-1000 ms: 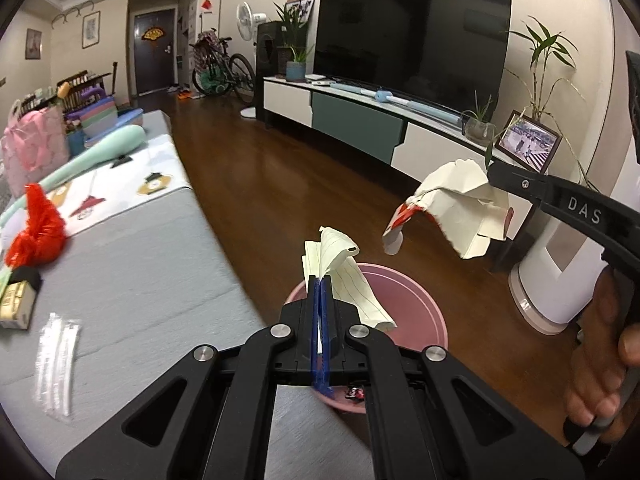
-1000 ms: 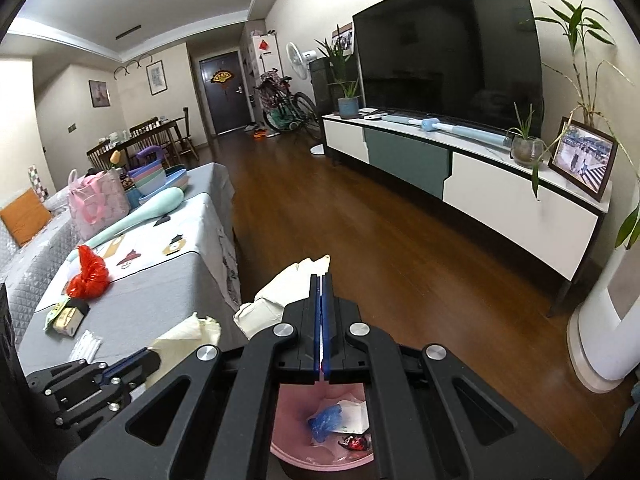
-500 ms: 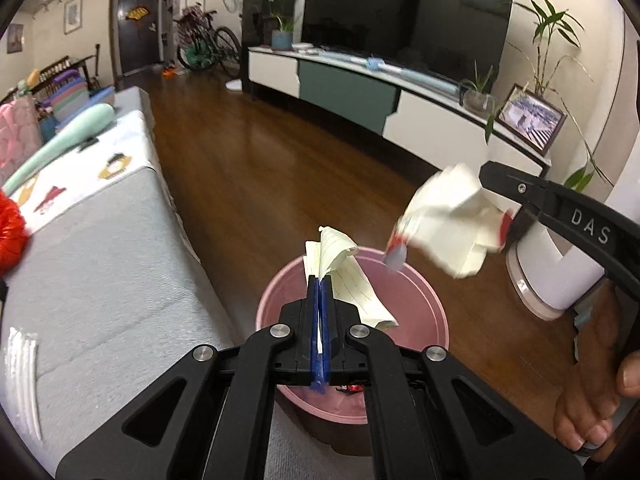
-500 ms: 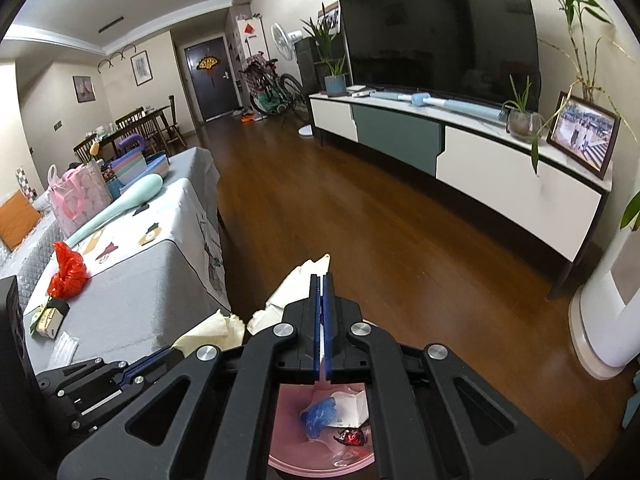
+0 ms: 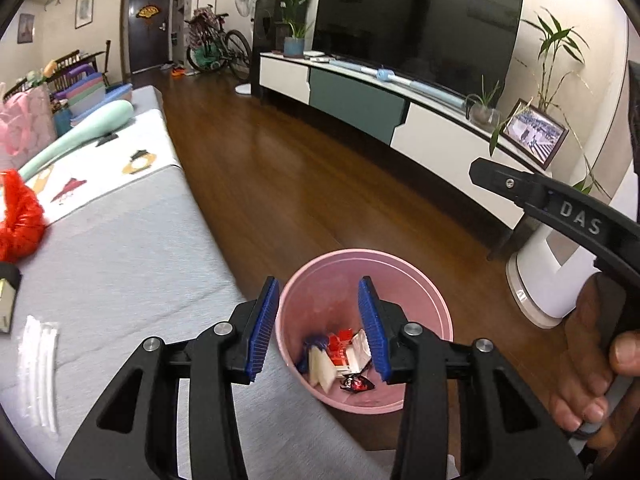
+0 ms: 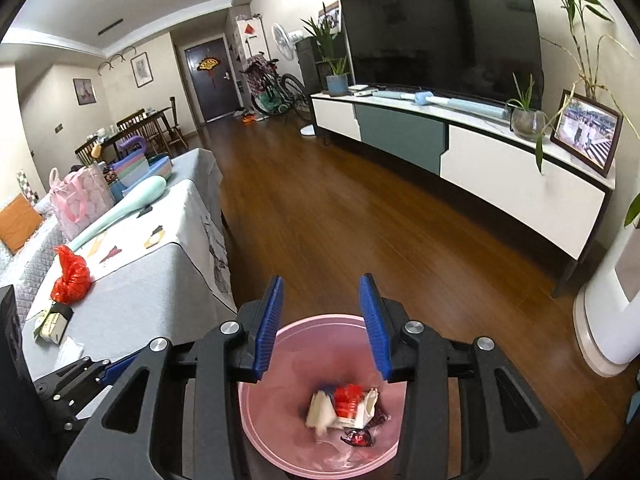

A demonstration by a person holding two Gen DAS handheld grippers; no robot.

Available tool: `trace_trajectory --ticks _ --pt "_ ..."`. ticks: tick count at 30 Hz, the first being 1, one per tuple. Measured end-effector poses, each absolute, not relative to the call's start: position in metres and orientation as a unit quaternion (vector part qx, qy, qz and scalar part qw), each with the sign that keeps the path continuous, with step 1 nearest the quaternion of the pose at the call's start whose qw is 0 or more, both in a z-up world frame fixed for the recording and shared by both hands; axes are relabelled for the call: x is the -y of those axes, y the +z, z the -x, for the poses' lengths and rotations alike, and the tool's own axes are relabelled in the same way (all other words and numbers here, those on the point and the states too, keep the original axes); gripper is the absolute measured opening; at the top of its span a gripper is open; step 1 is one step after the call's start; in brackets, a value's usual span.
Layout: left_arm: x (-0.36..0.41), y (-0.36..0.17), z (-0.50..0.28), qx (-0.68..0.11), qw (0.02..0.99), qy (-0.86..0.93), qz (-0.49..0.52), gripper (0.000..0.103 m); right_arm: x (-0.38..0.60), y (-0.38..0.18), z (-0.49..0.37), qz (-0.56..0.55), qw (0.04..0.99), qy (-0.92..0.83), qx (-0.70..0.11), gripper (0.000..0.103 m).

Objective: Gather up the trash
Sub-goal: 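Move both open tools back over the trash on the table, then grasp the clear plastic straw packet with the right tool while the left tool grasps the green snack packet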

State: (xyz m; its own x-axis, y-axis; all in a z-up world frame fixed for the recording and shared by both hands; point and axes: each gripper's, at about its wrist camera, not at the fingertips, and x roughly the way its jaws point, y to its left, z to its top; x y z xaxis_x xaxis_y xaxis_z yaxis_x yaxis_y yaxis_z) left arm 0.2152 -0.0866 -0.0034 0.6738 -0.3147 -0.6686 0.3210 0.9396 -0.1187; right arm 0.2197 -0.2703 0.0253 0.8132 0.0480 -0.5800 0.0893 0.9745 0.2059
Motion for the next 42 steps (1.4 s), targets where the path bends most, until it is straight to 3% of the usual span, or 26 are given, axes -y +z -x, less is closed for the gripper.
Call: trace_trajectory --ticks 15,22,42 --pt "0.001 0.041 -0.177 -0.313 0.941 -0.128 -0.005 0.034 0.221 0.045 -0.204 -0.102 0.956 0.038 -0.273 0.036" --pt "-0.057 0.054 -0.164 -0.298 0.950 -0.094 -0.005 0.032 0.190 0.049 -0.195 -0.103 0.955 0.074 -0.267 0.010" --pt "-0.245 0.027 -0.153 -0.317 0.947 0.053 0.020 0.032 0.036 0.048 -0.190 -0.117 0.923 0.207 -0.302 0.012"
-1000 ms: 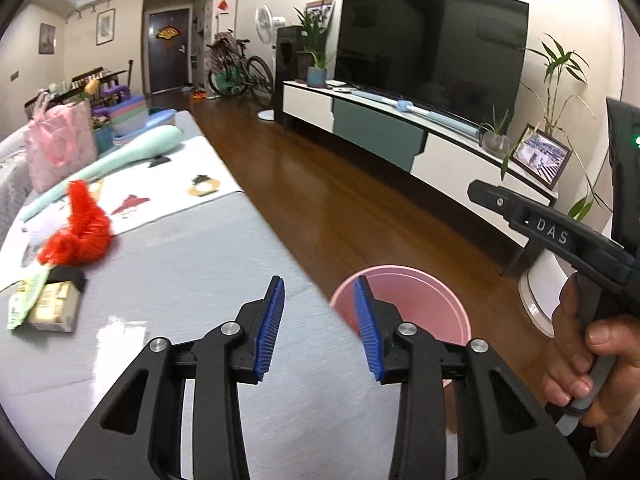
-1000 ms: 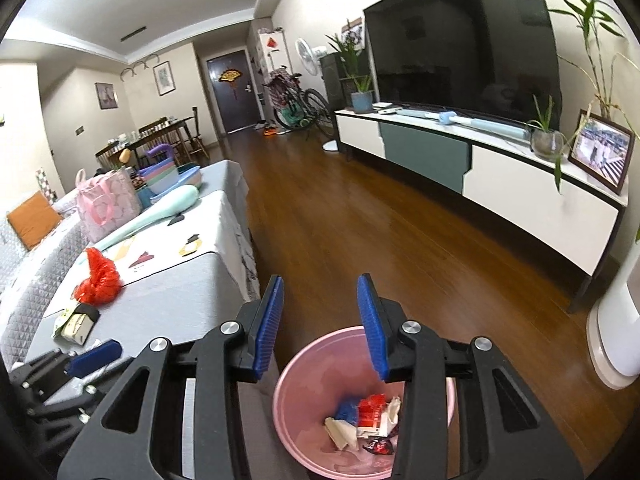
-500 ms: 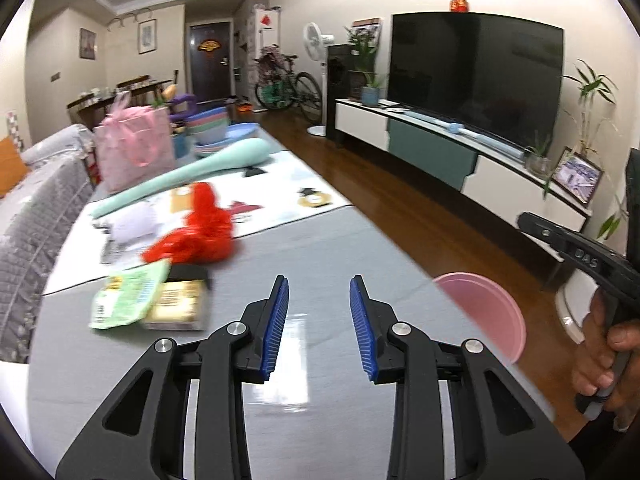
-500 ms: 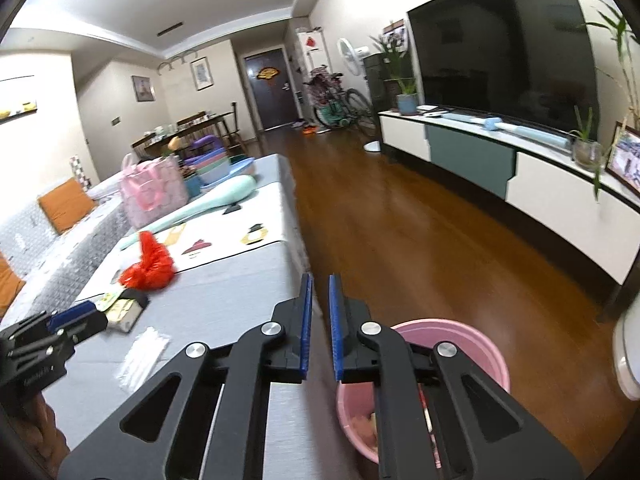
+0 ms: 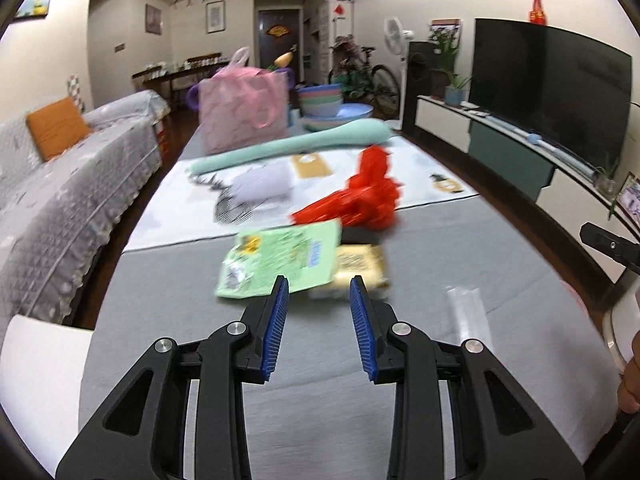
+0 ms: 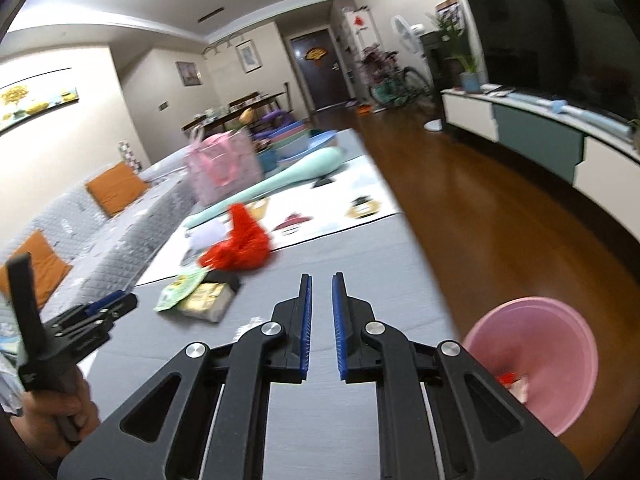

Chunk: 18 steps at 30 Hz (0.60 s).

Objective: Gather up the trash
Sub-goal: 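Grasp the clear plastic straw packet with the right tool while the left tool grasps the green snack packet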

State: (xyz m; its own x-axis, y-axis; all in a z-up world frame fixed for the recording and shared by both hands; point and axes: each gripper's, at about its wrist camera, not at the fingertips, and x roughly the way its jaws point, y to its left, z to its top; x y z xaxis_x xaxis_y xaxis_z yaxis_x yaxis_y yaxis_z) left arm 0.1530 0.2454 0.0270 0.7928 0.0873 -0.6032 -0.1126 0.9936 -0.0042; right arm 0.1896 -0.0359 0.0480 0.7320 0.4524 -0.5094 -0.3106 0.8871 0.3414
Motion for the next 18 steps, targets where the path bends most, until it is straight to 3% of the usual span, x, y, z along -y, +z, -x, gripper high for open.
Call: trace_trajectory --ticks 5,7,9,13,18 --pt "-0.267 0.010 -0.156 -0.336 0.939 0.069 0.017 0.033 -0.014 0.031 -0.190 -0.100 0.910 0.227 -0.331 0.017" --pt "-0.268 0.006 -0.157 -0.343 0.937 0.071 0.009 0.045 -0.030 0.022 -0.191 -0.093 0.905 0.228 -0.347 0.029" --pt "-0.266 0.000 -0.163 -0.354 0.932 0.073 -0.010 0.054 -0.041 0.015 -0.193 -0.087 0.899 0.228 -0.363 0.034" --pt "-0.264 -0.005 -0.173 -0.369 0.926 0.075 -0.025 0.056 -0.057 0.000 -0.202 -0.075 0.886 0.227 -0.397 0.040" --pt "-0.266 -0.012 -0.190 -0.388 0.917 0.083 -0.030 0.056 -0.067 -0.010 -0.208 -0.061 0.881 0.215 -0.417 0.040"
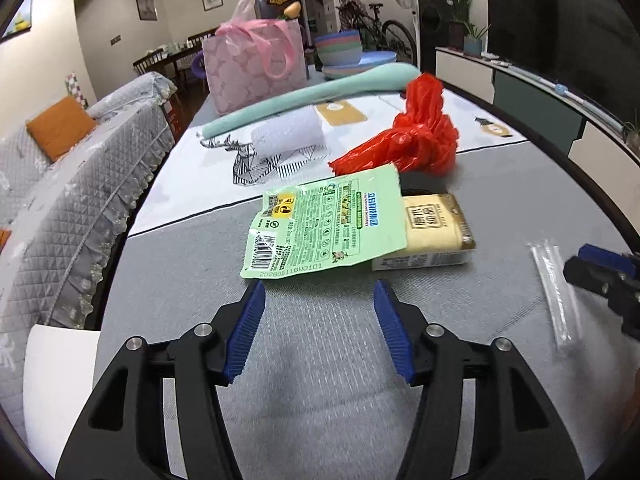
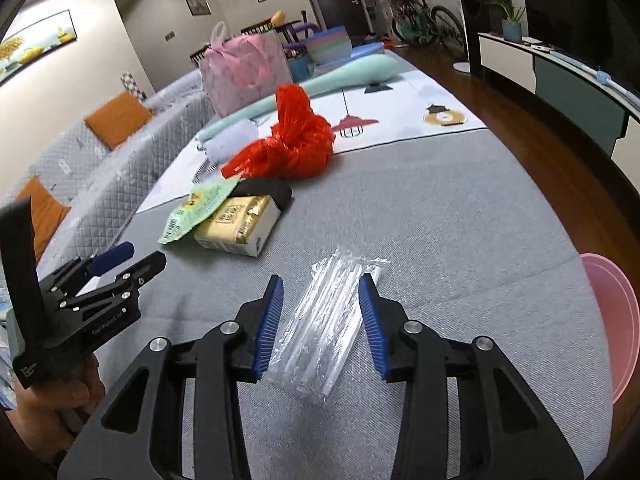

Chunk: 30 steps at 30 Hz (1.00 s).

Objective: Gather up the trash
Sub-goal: 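Grasp the clear plastic straw packet with the right tool while the left tool grasps the green snack packet, then carry the straw packet and green packet in both tools over the pink bin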

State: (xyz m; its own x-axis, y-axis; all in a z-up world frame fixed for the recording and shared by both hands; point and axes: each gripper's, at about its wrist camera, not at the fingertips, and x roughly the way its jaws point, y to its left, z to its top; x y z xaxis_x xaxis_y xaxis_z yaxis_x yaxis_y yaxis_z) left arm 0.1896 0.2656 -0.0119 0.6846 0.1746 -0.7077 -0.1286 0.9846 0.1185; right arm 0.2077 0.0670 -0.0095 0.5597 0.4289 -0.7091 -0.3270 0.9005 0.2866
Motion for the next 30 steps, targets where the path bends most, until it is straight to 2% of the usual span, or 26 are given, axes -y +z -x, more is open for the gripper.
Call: trace_trajectory --ticks 9,13,15,18,22,30 --pt "-0.270 -0.018 -0.213 -0.393 0.915 0.085 -0.022 0.055 -0.069 -0.027 -0.219 -0.040 0.875 0.188 -0.444 0.040" --pt "-0.271 -0.019 -0.217 -0.396 0.915 0.079 -0.014 0.026 -0.069 -0.031 -0.220 -0.030 0.877 0.180 -0.445 0.037" --pt "-0.271 -0.017 -0.216 -0.393 0.916 0.078 -0.014 0.018 -0.069 -0.031 -0.219 -0.029 0.877 0.180 -0.445 0.033" --pt "-0.269 -0.012 -0.214 -0.382 0.920 0.081 -0.017 0.010 -0.068 -0.032 -0.220 -0.029 0.877 0.180 -0.445 0.018" --pt "-0.268 -0.004 -0.209 -0.368 0.926 0.085 -0.016 0.003 -0.065 -0.027 -0.217 -0.025 0.881 0.182 -0.435 0.005" --pt "-0.266 0.013 -0.197 -0.343 0.935 0.084 0.005 0.000 -0.049 -0.008 -0.212 -0.033 0.896 0.191 -0.400 0.005"
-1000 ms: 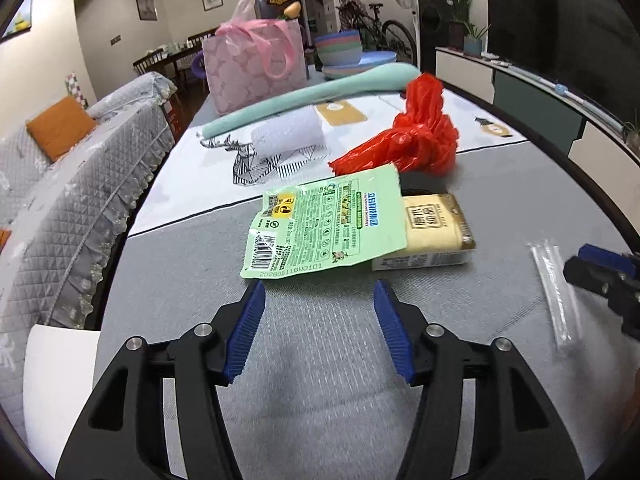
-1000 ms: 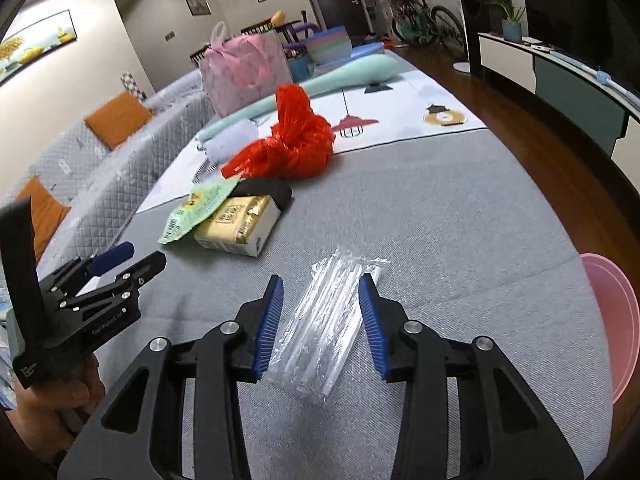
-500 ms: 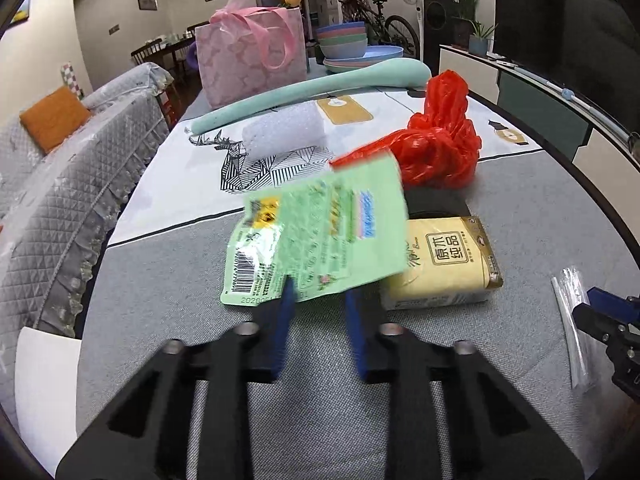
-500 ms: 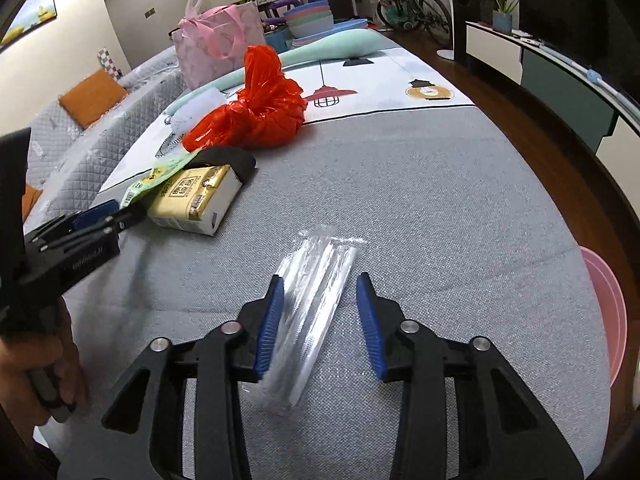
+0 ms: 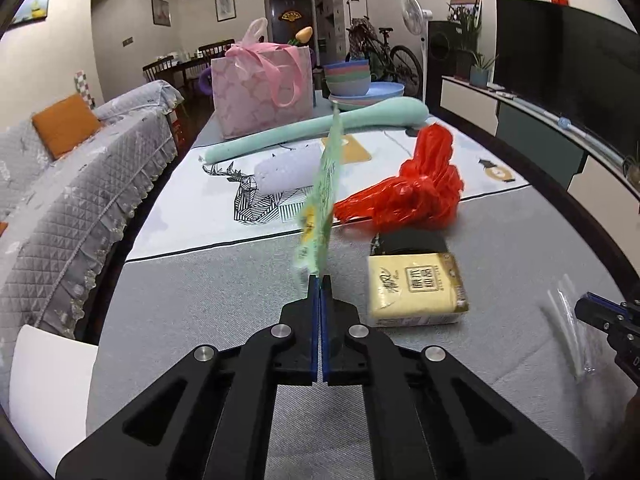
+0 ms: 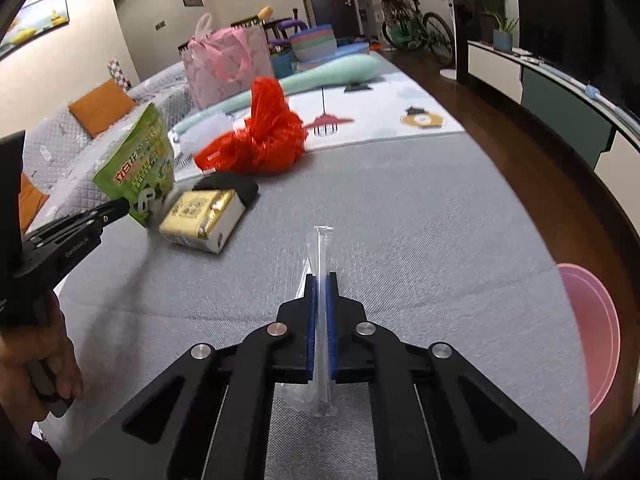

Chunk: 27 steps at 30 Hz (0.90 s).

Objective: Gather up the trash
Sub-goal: 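Carry the straw packet and green packet in both tools over the pink bin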

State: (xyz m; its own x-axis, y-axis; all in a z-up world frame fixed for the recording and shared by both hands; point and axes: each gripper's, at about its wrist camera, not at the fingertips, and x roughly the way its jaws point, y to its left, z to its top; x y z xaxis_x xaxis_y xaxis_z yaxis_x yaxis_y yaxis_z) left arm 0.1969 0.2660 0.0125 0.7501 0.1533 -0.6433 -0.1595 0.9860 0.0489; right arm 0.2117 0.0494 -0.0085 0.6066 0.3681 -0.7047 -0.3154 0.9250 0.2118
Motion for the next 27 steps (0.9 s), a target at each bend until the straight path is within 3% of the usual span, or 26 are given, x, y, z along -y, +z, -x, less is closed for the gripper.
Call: trace_trajectory --ticks 27 --pt "-0.219 0.046 -0.142 -0.286 0.955 0.060 0.048 0.000 0.001 0.037 -0.184 -0.023 0.932 0.176 -0.315 0.005"
